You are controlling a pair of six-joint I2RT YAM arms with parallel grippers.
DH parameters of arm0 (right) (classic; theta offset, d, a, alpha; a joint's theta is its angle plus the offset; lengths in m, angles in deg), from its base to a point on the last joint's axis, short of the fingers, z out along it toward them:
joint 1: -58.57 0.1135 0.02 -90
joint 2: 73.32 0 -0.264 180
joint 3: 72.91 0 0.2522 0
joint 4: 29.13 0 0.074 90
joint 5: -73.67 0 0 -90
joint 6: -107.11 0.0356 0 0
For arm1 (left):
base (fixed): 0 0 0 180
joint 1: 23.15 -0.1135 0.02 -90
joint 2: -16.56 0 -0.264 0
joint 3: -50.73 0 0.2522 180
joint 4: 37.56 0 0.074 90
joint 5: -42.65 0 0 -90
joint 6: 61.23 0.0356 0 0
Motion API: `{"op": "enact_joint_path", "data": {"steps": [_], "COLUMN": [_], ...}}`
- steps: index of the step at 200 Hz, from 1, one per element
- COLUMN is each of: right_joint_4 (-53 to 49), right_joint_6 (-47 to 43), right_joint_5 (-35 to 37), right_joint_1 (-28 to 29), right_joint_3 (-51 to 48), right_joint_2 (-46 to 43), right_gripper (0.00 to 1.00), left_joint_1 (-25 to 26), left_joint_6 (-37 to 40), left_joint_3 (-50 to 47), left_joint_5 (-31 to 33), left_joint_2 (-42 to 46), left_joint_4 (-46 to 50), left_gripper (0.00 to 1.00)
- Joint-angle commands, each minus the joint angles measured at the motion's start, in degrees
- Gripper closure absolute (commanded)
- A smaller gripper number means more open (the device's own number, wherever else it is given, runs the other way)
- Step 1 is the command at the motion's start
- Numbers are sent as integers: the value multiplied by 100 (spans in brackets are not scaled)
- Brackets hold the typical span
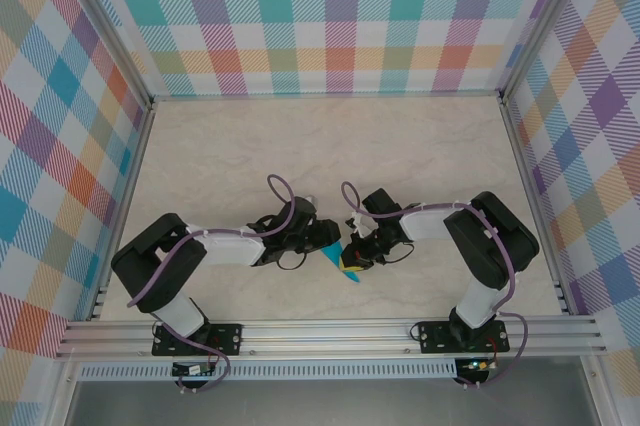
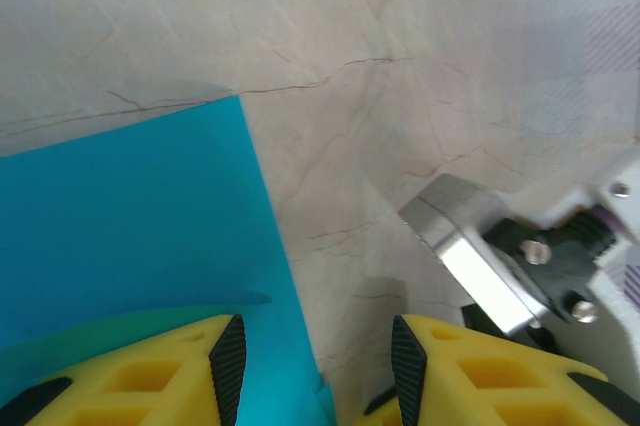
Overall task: Fold a paper plane with a square sheet of paper (pick it up from the middle)
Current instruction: Fold the wing for the fifth time at the center of the table.
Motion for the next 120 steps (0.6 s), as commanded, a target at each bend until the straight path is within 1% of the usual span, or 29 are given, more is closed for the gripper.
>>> {"op": "enact_joint_path", "data": {"steps": [1, 38, 65, 87, 120], "right_joint_4": [-388, -524, -580, -611, -577], "right_joint_6": [-159, -249, -329, -367, -375], "right_joint_5": [509, 591, 649, 731, 697], "right_joint_1": [-24, -19, -23, -24, -23], "right_joint_3": [-164, -195, -220, -229, -221], "right_joint_2": [247, 244, 264, 267, 308], "right_gripper": [100, 100, 100, 100, 100], "left_joint_1": [5, -272, -596, -867, -1265], "left_joint_6": [171, 375, 501, 566, 819], "left_joint_3": [-161, -331, -428, -584, -612], "left_joint_5": [263, 412, 220, 68, -46], "left_joint_2": [-143, -229, -302, -151, 100], "left_joint_4": [-222, -363, -476, -522, -224], "left_gripper": [55, 55, 55, 54, 54]}}
